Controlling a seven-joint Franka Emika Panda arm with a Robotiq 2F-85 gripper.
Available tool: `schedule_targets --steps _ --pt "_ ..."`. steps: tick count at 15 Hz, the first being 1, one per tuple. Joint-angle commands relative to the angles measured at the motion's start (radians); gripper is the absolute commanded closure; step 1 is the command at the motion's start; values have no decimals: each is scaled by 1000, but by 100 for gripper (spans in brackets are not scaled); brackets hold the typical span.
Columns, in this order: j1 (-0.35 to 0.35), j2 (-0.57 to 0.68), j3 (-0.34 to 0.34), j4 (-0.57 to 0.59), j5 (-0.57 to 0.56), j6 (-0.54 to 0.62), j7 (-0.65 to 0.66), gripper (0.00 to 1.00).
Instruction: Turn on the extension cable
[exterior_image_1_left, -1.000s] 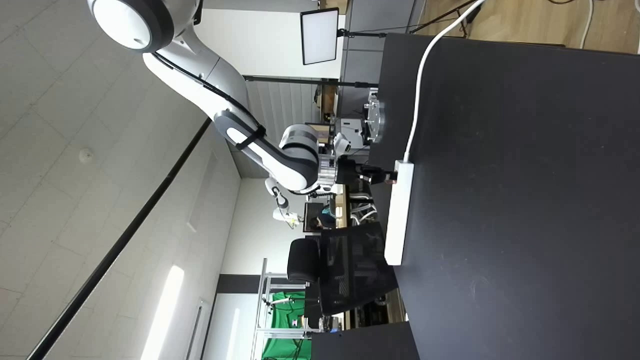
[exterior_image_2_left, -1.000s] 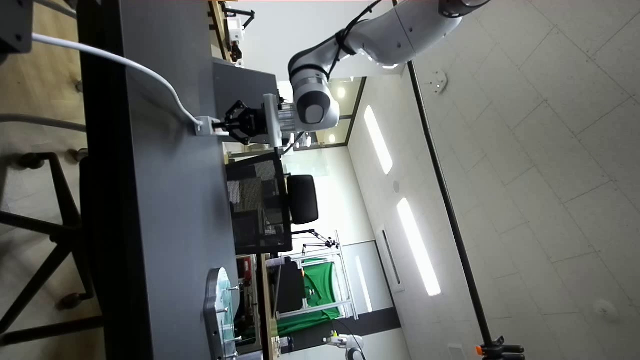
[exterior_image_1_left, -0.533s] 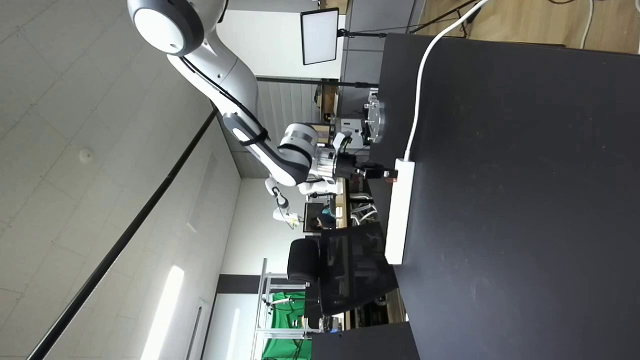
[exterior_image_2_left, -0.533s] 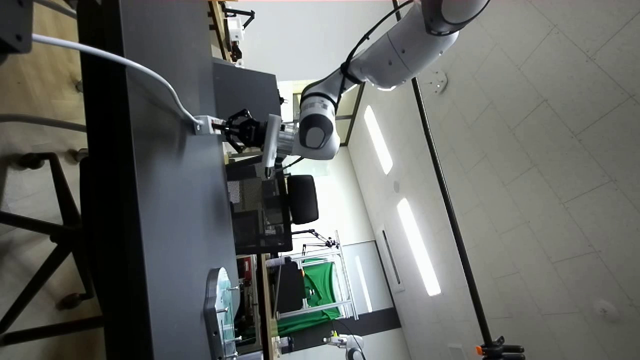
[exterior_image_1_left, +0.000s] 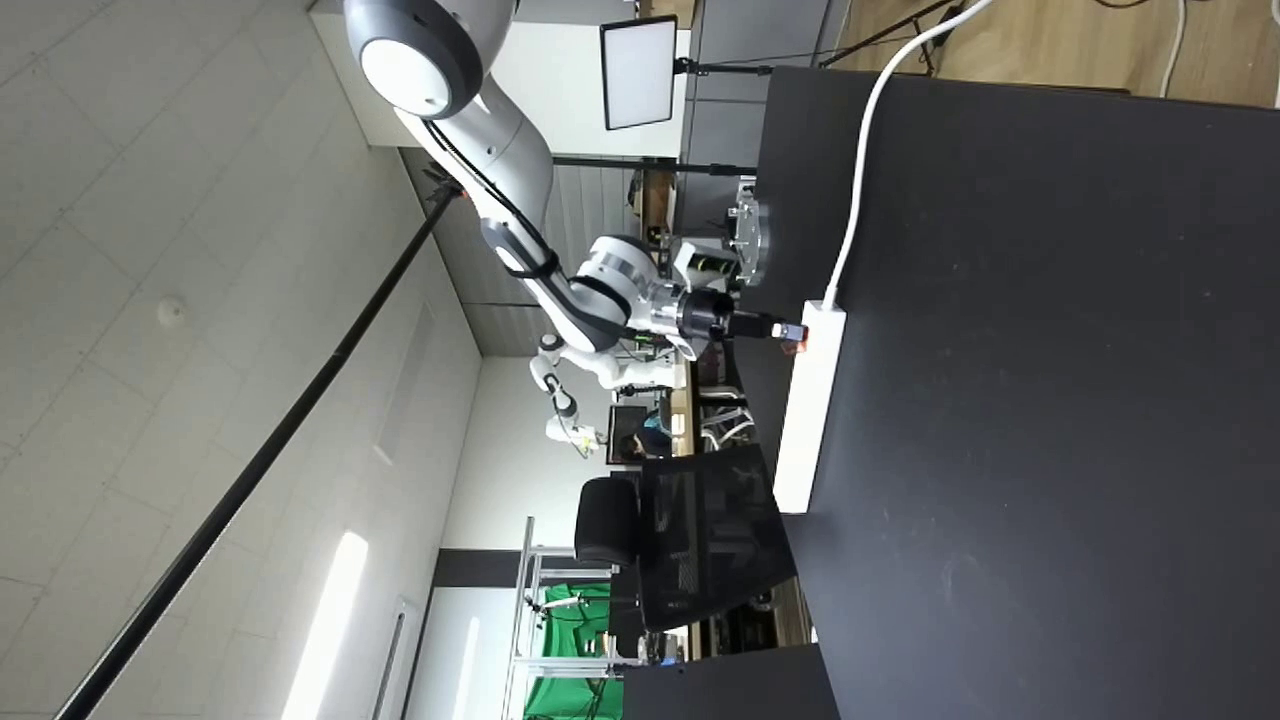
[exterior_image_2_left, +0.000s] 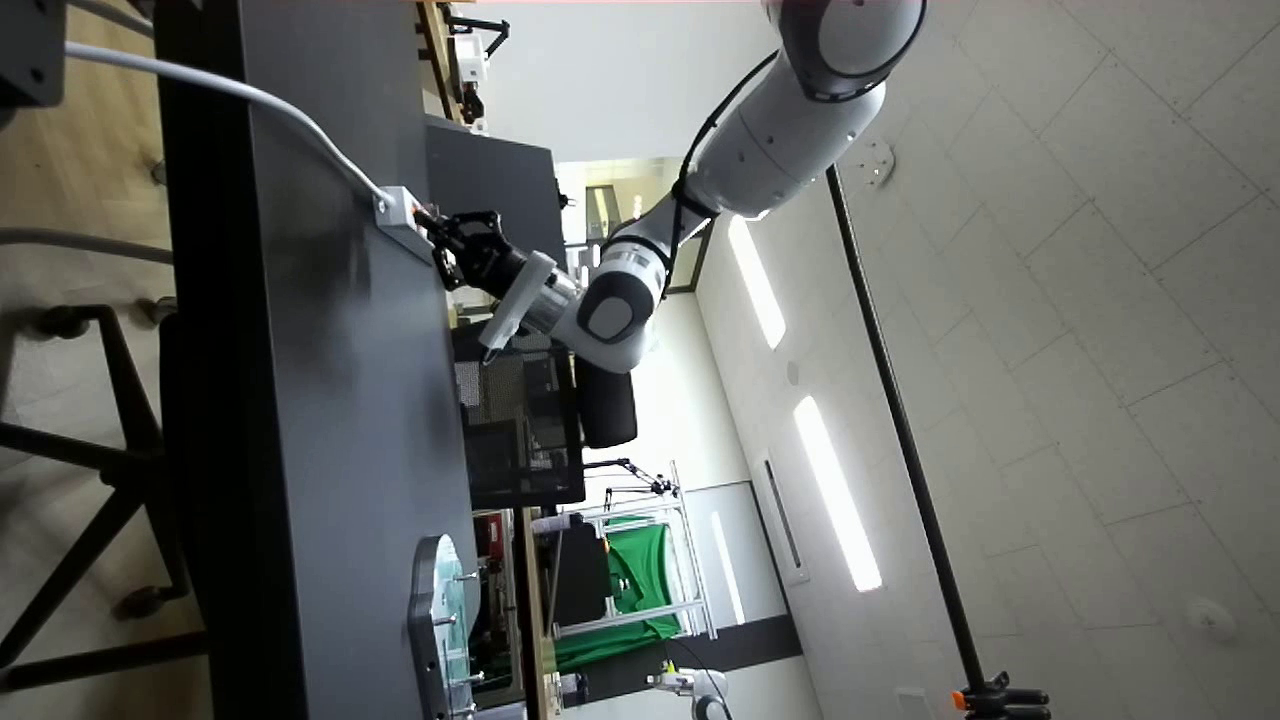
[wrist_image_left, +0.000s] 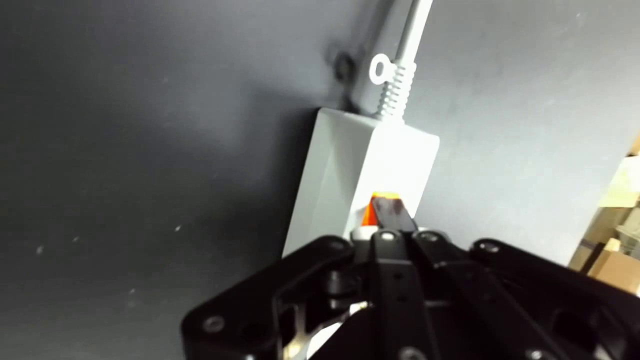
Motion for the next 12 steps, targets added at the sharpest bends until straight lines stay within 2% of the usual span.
schedule_targets --steps 1,3,4,9,12 --pt "22 126 -14 144 8 -196 -6 100" --pt "51 125 -34 177 -4 -231 28 100" --pt "57 113 -26 174 -29 -216 48 100" --pt "138 -2 -71 168 -110 -120 99 100" --pt "177 -82 -97 166 -163 -134 134 100"
